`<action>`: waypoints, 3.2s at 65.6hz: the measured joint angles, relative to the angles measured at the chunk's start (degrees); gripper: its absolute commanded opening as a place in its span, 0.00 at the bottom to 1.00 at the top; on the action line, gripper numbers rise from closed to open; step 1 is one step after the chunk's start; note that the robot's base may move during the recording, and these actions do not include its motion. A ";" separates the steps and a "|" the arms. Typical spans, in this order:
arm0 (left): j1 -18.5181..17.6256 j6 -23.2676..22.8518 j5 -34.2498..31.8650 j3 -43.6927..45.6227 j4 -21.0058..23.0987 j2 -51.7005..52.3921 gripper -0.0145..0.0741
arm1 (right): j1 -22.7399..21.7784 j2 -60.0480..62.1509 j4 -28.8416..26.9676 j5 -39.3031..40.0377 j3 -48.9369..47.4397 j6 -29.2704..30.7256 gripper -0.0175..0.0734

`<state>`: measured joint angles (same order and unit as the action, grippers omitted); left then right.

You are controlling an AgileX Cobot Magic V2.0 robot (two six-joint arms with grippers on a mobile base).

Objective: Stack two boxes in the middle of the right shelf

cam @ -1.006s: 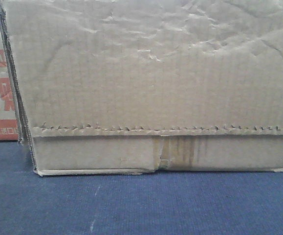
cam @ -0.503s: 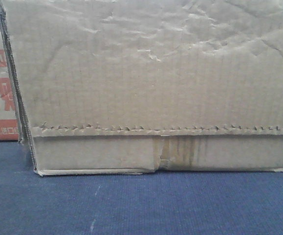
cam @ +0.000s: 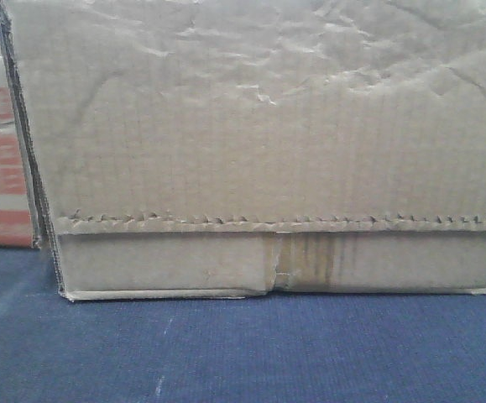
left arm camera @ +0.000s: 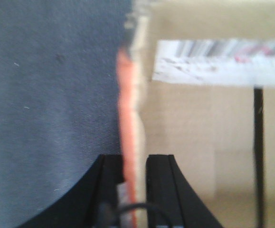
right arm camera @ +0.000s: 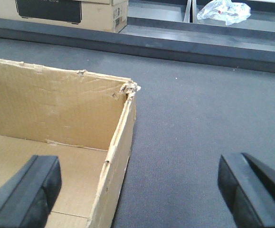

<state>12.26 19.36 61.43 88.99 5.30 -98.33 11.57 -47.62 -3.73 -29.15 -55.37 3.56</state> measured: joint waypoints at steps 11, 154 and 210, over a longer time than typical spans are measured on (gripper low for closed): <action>0.00 -4.71 2.26 6.79 -2.15 4.16 0.04 | 0.00 0.00 0.00 0.00 0.00 0.00 0.82; -37.54 -28.57 8.48 43.48 -5.69 -5.21 0.73 | 1.73 -0.03 -0.11 -2.85 -0.86 0.00 0.82; -29.50 -25.89 8.98 13.79 -1.54 6.34 0.73 | 1.77 -26.07 -0.36 -28.80 -24.11 0.00 0.82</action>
<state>-17.24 -6.53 70.41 102.78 3.76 -91.99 13.34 -73.68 -4.09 -57.96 -79.49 3.56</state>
